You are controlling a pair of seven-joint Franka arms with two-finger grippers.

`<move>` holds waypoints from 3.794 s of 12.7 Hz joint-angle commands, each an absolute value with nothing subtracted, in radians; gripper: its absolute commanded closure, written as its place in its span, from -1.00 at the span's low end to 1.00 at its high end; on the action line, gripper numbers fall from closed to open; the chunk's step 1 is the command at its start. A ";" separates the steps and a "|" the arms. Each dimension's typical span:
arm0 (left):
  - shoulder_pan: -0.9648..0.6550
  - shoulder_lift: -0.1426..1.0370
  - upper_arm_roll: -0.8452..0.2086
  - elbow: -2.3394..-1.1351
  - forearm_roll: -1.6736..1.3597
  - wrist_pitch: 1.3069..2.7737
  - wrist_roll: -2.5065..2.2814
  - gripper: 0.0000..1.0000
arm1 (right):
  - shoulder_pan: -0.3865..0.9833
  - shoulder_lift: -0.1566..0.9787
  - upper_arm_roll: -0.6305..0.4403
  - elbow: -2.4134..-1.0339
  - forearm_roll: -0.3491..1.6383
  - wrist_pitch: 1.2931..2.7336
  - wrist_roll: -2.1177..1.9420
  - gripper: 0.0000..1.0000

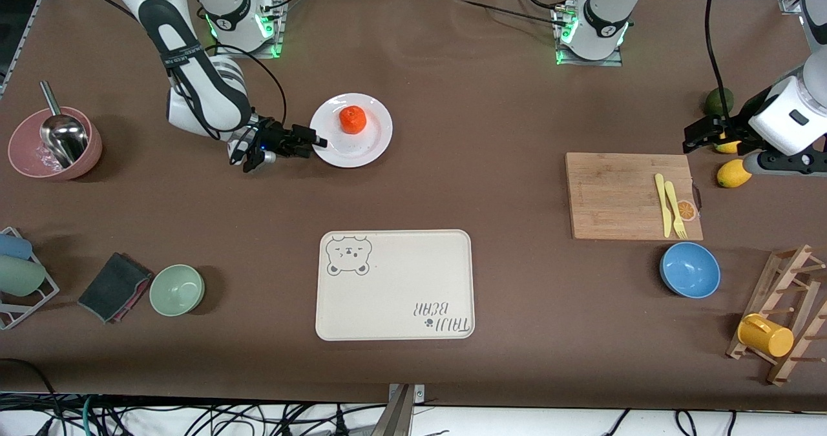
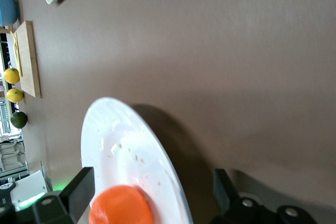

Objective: Place orange and plate with both arms
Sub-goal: 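Grasp the white plate rim with the right gripper, then carry the plate with the right gripper onto the bear tray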

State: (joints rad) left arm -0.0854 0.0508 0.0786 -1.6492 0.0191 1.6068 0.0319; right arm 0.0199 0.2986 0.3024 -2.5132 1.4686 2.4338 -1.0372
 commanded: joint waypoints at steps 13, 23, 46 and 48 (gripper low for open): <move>-0.087 0.058 0.083 -1.606 0.051 1.583 0.072 -1.00 | 0.012 0.248 0.325 -2.648 1.667 2.457 -1.322 0.65; -0.091 0.063 0.083 -1.608 0.046 1.582 0.074 -1.00 | 0.008 0.252 0.321 -2.596 1.700 2.453 -1.293 1.00; -0.100 0.071 0.080 -1.608 0.046 1.574 0.072 -1.00 | 0.040 0.876 0.293 -1.575 1.368 2.508 -0.643 0.54; -0.100 0.071 0.080 -1.608 0.046 1.574 0.072 -1.00 | 0.038 0.867 0.293 -1.575 1.301 2.507 -0.635 -0.99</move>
